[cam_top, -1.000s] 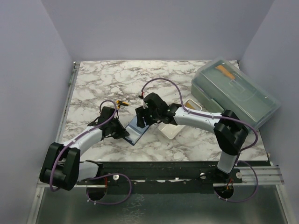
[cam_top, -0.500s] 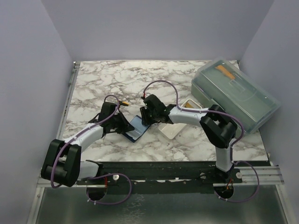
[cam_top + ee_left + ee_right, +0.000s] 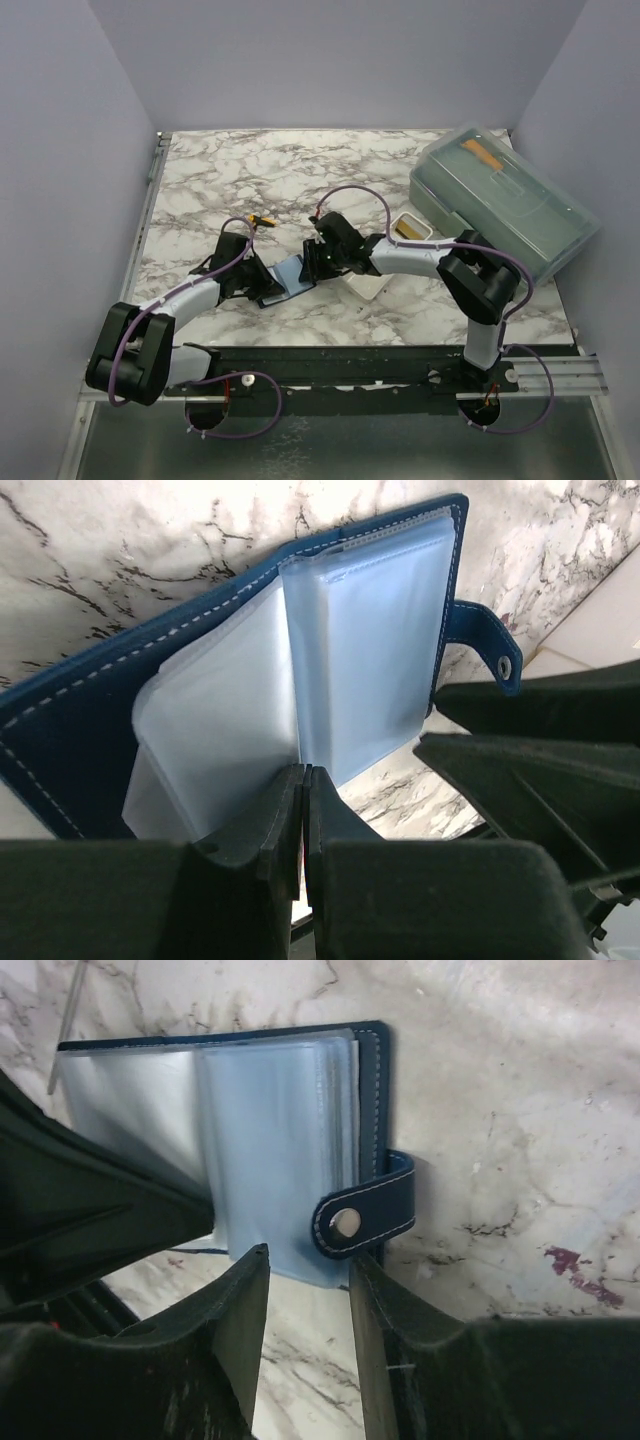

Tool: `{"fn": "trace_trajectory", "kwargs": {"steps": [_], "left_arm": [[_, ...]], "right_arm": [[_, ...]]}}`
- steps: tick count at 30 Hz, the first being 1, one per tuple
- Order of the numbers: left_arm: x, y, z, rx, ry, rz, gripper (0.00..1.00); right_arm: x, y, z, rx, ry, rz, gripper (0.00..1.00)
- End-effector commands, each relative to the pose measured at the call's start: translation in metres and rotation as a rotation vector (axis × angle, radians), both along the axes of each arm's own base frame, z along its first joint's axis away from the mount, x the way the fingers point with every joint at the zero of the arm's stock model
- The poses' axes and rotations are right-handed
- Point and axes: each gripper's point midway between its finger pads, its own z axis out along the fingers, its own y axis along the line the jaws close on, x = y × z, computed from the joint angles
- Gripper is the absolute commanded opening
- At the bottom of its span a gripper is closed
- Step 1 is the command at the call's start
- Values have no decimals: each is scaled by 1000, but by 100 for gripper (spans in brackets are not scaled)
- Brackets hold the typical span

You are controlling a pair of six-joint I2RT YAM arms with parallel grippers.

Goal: Put the credit cards into the card holder
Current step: Open the card holder at the center of the board, then pick up the credit card from the storage box.

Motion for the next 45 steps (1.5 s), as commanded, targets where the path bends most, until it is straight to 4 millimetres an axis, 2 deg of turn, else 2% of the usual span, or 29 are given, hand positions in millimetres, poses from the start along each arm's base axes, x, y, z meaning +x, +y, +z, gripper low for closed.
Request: {"fn": "trace_trajectory", "kwargs": {"steps": [1,5,9,11,14,17,20,22,25,30,34,37,39,45], "left_arm": [[3,8,-1,33,-15,34,9],[2,9,-2,40,-12,39,9],[2,10,1,39,-20,43,8],[1,10,4,39,-31,45,8],[1,12,7,40,-42,49,8],[0,10,10,26,-45,48,9],[2,9,14,21,-61,44,9],[3,8,16,18,-63,38,8],[5,5,18,11,-64,26,9],[7,2,21,0,-68,1,9],[9,2,22,4,-72,2,9],[10,2,23,7,-76,-2,9],[10,1,23,5,-76,-4,9],[10,2,24,6,-81,-1,9]], "right_arm": [[-3,-1,30,15,-6,-16,42],[9,-22,56,-86,-105,-38,44],[15,-48,88,-154,-201,-65,51],[21,-76,97,-234,-252,-132,56],[36,-135,99,-378,-280,-303,59],[51,-196,91,-508,-274,-473,72],[62,-228,83,-584,-305,-473,77],[71,-248,85,-673,-358,-477,78],[84,-263,89,-746,-399,-413,78],[92,-276,85,-919,-449,-225,75],[101,-277,76,-988,-522,-50,77],[116,-271,78,-981,-594,-14,79],[124,-274,76,-986,-595,-10,80],[133,-281,51,-979,-530,50,80]]}}
